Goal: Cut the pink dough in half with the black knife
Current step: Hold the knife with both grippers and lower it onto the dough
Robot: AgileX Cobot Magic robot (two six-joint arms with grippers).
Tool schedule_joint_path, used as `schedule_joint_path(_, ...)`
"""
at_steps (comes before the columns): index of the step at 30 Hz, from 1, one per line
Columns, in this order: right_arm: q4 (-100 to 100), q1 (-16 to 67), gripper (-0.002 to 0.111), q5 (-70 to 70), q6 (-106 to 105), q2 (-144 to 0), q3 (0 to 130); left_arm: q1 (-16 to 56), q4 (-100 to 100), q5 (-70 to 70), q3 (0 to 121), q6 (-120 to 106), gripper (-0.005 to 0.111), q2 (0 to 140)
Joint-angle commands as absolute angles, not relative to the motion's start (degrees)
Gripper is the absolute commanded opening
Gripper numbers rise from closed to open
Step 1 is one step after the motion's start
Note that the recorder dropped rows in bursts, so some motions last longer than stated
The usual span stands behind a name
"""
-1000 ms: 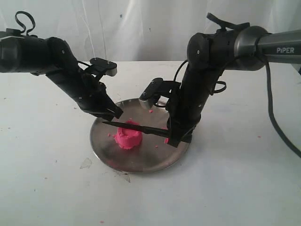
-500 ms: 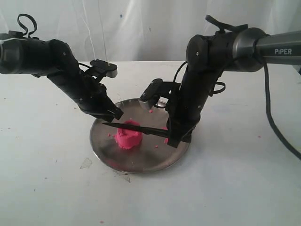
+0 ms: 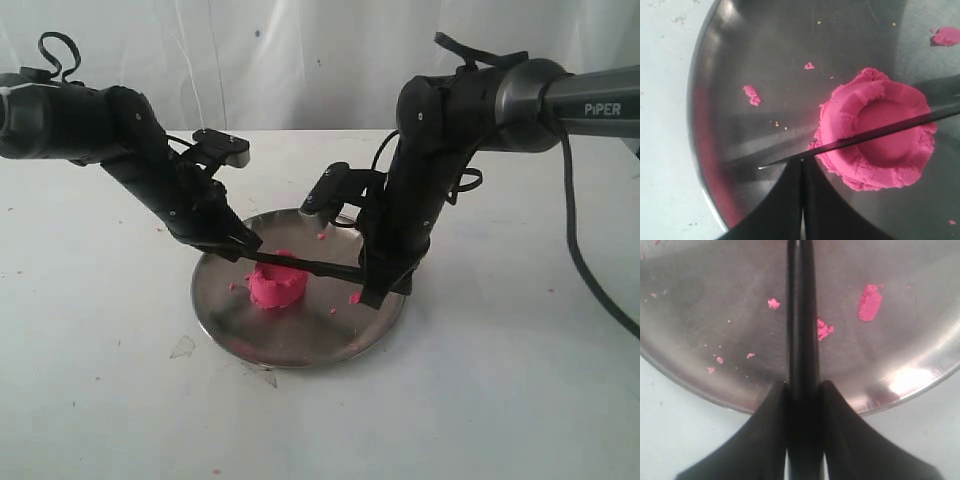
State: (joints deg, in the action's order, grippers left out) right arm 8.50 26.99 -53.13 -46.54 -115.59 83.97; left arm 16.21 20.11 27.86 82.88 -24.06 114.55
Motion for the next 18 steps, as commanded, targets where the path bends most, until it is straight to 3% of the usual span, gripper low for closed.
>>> schedule_joint_path(1,9.4,26.9,0.000,-52.6,-46.1,-115.6,83.9,16.1,22.3,28.5,82.6,-24.2,0.000,114.4)
schedule_joint_path(18,10.7,26.9,0.000,-53.5,-46.1,-115.6,83.9,16.1,24.1,27.4,82.7,-24.2,0.000,111.0)
